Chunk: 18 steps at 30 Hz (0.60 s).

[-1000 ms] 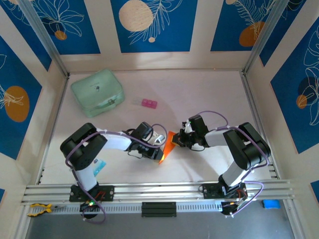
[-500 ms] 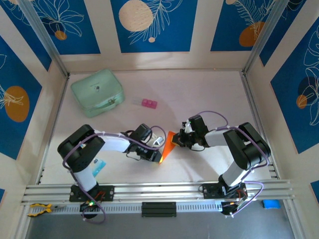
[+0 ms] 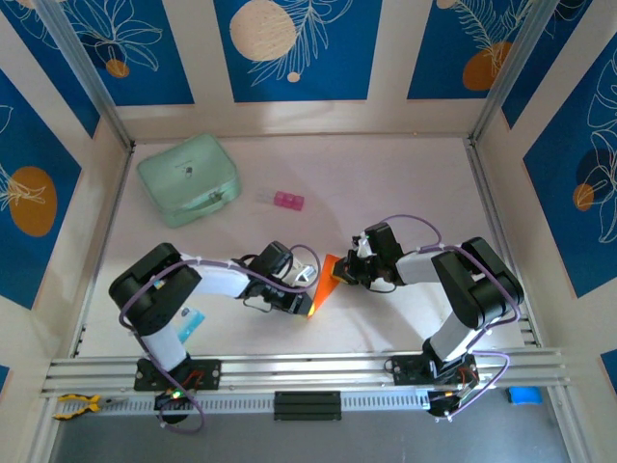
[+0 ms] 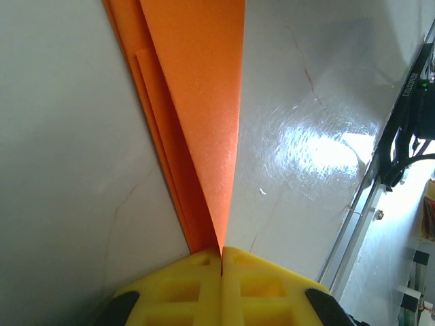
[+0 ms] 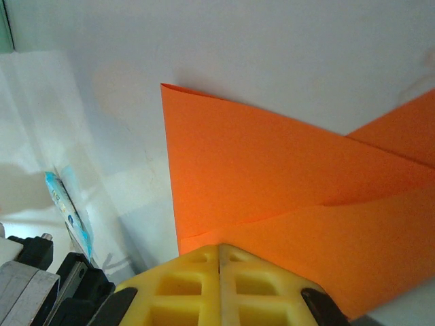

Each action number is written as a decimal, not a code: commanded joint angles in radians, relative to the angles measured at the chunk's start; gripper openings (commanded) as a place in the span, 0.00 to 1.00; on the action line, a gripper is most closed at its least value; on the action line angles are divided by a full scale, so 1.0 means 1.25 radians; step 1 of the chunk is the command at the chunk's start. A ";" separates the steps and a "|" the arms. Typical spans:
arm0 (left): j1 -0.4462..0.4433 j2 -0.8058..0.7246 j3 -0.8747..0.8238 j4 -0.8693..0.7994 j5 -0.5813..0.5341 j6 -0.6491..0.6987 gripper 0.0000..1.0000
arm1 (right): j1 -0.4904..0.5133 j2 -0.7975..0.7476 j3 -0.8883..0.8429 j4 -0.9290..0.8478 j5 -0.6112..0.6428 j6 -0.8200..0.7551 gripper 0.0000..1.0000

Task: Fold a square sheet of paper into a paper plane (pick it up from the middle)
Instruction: Fold the wing for the fifth time at the center of the table.

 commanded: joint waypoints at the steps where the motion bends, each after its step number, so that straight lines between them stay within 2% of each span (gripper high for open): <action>1: -0.027 -0.003 -0.041 -0.091 0.014 -0.008 0.08 | -0.006 0.044 -0.035 -0.109 0.108 -0.013 0.05; 3: -0.027 -0.007 -0.043 -0.094 0.011 -0.008 0.06 | -0.006 0.045 -0.034 -0.110 0.108 -0.014 0.05; 4: -0.027 -0.009 -0.043 -0.095 0.009 -0.006 0.00 | -0.006 0.045 -0.034 -0.111 0.110 -0.014 0.05; 9: -0.029 -0.019 -0.045 -0.097 0.006 -0.006 0.00 | -0.010 0.044 -0.036 -0.112 0.110 -0.015 0.05; 11: -0.028 -0.023 -0.048 -0.098 0.003 -0.007 0.06 | -0.011 0.046 -0.036 -0.111 0.107 -0.016 0.05; 14: -0.029 -0.029 -0.050 -0.097 0.001 -0.009 0.00 | -0.011 0.045 -0.037 -0.110 0.106 -0.016 0.05; 18: -0.029 -0.037 -0.052 -0.101 -0.006 -0.010 0.00 | -0.012 0.044 -0.038 -0.109 0.107 -0.016 0.05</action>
